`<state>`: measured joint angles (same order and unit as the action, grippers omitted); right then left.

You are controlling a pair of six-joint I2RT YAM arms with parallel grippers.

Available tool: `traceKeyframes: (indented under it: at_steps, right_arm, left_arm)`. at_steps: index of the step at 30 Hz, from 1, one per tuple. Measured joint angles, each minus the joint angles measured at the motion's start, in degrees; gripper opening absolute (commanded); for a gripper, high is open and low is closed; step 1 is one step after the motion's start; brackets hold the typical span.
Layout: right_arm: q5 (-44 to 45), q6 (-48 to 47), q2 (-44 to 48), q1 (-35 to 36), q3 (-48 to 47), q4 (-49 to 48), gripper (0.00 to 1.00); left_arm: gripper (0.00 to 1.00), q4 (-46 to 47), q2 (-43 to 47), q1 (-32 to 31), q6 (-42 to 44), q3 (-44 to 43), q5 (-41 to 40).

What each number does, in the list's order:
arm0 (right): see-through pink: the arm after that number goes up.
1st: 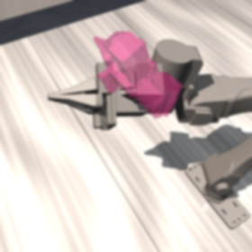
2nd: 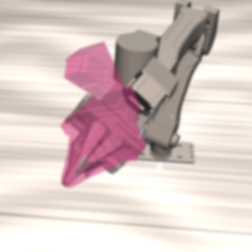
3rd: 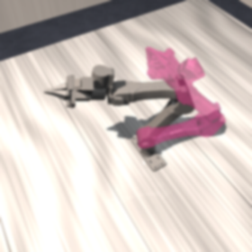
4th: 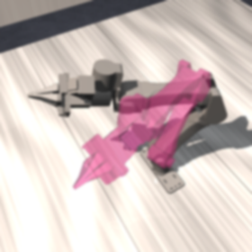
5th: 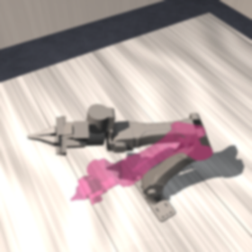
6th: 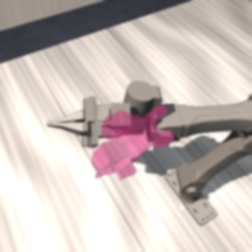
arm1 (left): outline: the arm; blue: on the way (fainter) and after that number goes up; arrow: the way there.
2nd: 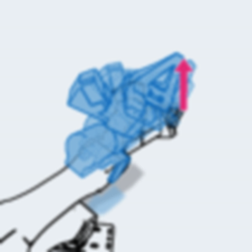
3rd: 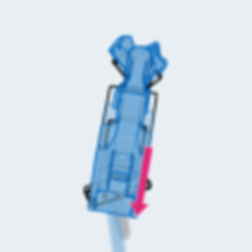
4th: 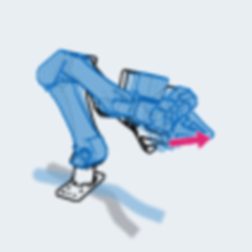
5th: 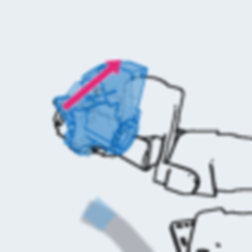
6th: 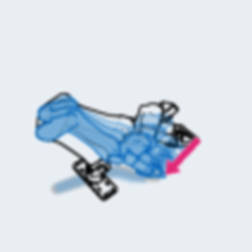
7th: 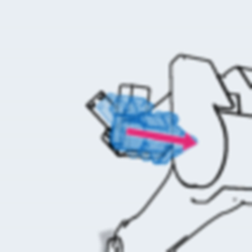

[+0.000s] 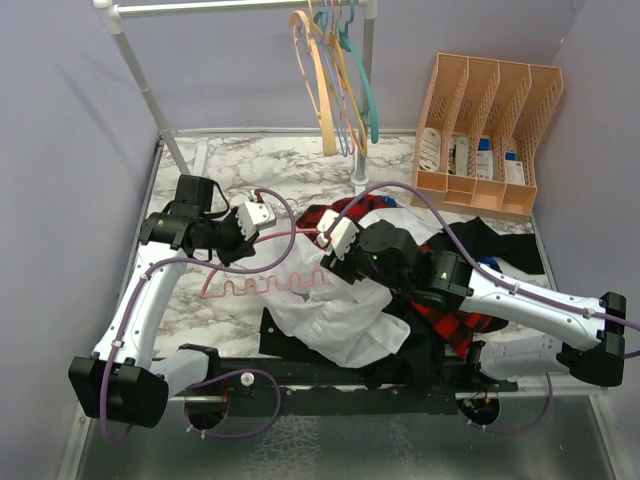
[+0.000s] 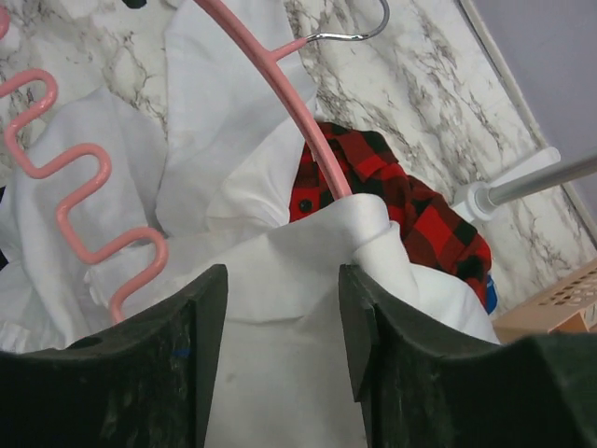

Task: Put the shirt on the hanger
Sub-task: Hang the shirt at the center of the board.

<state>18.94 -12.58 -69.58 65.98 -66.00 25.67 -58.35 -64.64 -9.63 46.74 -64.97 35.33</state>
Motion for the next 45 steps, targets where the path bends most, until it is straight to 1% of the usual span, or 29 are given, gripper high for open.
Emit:
traceKeyframes:
  at_steps: [1, 5, 6, 8, 9, 10, 11, 12, 13, 14, 16, 18, 20, 21, 23, 24, 25, 26, 27, 28, 29, 31, 34, 35, 38, 40, 42, 45]
  right_arm:
    - [-0.3, 0.6, 0.0, 0.1, 0.0, 0.0, 0.80]
    - [-0.9, 0.7, 0.0, 0.5, 0.0, 0.1, 0.83]
    - [-0.8, 0.5, 0.2, 0.6, 0.0, 0.2, 0.81]
    - [-0.2, -0.2, 0.3, 0.6, -0.3, 0.8, 0.63]
    - [0.6, -0.8, 0.3, 0.6, -0.9, 1.4, 0.50]
    - [1.8, -1.4, 0.2, 0.7, -1.7, 1.9, 0.36]
    - [3.9, -2.0, -0.2, 0.7, -2.9, 2.4, 0.27]
    - [7.4, -3.3, -1.0, 0.4, -5.6, 3.1, 0.21]
    - [9.8, -3.4, -2.0, 0.2, -8.1, 3.3, 0.17]
    - [12.8, -3.1, -3.4, -0.1, -11.3, 3.1, 0.17]
    - [18.2, -1.5, -6.3, -0.4, -17.4, 3.3, 0.25]
    - [22.0, 2.5, -9.9, -0.5, -24.4, 5.4, 0.28]
    - [24.4, 8.8, -14.4, -0.5, -32.3, 9.7, 0.37]
    - [25.2, 11.9, -16.5, -0.5, -35.8, 12.2, 0.44]
    - [26.0, 18.7, -20.5, -0.5, -42.0, 19.0, 0.61]
    - [25.9, 23.4, -23.4, -0.5, -46.4, 24.0, 0.71]
    - [25.7, 26.3, -25.4, -0.5, -49.5, 27.2, 0.83]
    - [24.9, 31.0, -28.4, -0.5, -54.6, 32.6, 0.88]
    - [23.9, 35.4, -31.3, -0.5, -59.6, 36.9, 0.88]
    - [22.9, 38.1, -32.8, -0.5, -62.2, 39.2, 0.89]
    - [20.5, 42.6, -33.6, -0.5, -63.4, 41.9, 0.89]
    - [16.7, 48.5, -33.5, -0.5, -63.3, 46.2, 0.87]
    - [10.3, 55.8, -33.2, -0.6, -62.6, 49.9, 0.77]
    - [8.6, 58.2, -32.8, -0.6, -60.9, 50.5, 0.73]
    - [6.5, 63.3, -31.1, -0.6, -55.2, 51.6, 0.72]
    - [6.6, 67.1, -29.4, -0.6, -49.5, 52.6, 0.72]
    - [7.1, 70.1, -28.3, -0.6, -45.8, 53.6, 0.72]
    - [9.0, 73.9, -27.9, -0.6, -42.6, 54.4, 0.72]
  left_arm:
    - [0.00, 0.2, 0.0, 0.0, -0.3, 0.0, 0.0]
    - [0.00, 1.9, 0.0, 0.0, -1.9, 0.0, -0.1]
    - [0.00, 2.2, 0.0, 0.0, -2.1, 0.0, -0.1]
    - [0.00, 2.6, 0.0, 0.0, -2.4, 0.1, -0.1]
    - [0.00, 2.8, 0.0, 0.0, -2.6, 0.2, -0.1]
    - [0.00, 2.9, 0.0, 0.0, -2.8, 0.3, -0.2]
    - [0.00, 3.0, 0.0, 0.0, -2.6, 0.5, -0.4]
    - [0.00, 2.7, 0.0, 0.0, -2.2, 0.9, -0.5]
    - [0.00, 2.3, 0.1, -0.3, -2.0, 1.3, -0.5]
    - [0.00, 2.1, 0.1, -0.4, -1.9, 1.7, -0.7]
    - [0.00, 1.8, 0.1, -0.7, -1.8, 2.2, -1.2]
    - [0.00, 1.8, 0.1, -0.7, -1.9, 2.3, -1.7]
    - [0.00, 1.9, 0.1, -0.8, -2.1, 2.3, -1.9]
    - [0.00, 2.0, 0.1, -0.9, -2.3, 2.3, -2.2]
    - [0.00, 2.4, 0.1, -1.0, -2.8, 2.3, -2.8]
    - [0.00, 2.6, 0.1, -1.0, -3.2, 2.3, -3.2]
    - [0.00, 2.8, 0.1, -1.1, -3.7, 2.2, -3.8]
    - [0.00, 2.8, 0.1, -1.2, -3.9, 2.2, -4.0]
    - [0.00, 3.0, 0.1, -1.3, -4.4, 2.1, -4.8]
    - [0.00, 3.1, 0.1, -1.4, -4.9, 1.9, -5.4]
    - [0.00, 3.2, 0.1, -1.4, -5.4, 1.8, -6.0]
    - [0.00, 3.7, 0.2, -1.4, -6.4, 1.6, -7.2]
    - [0.00, 4.4, 0.2, -1.4, -8.4, 1.3, -8.9]
    - [0.00, 4.6, 0.2, -1.4, -9.1, 1.3, -9.3]
    - [0.00, 5.6, 0.4, -1.4, -11.2, 1.2, -10.9]
    - [0.00, 6.1, 0.6, -1.4, -12.4, 1.2, -11.7]
    - [0.00, 6.3, 0.8, -1.4, -13.3, 1.1, -11.9]
    - [0.00, 6.4, 1.2, -1.4, -14.2, 0.9, -11.9]
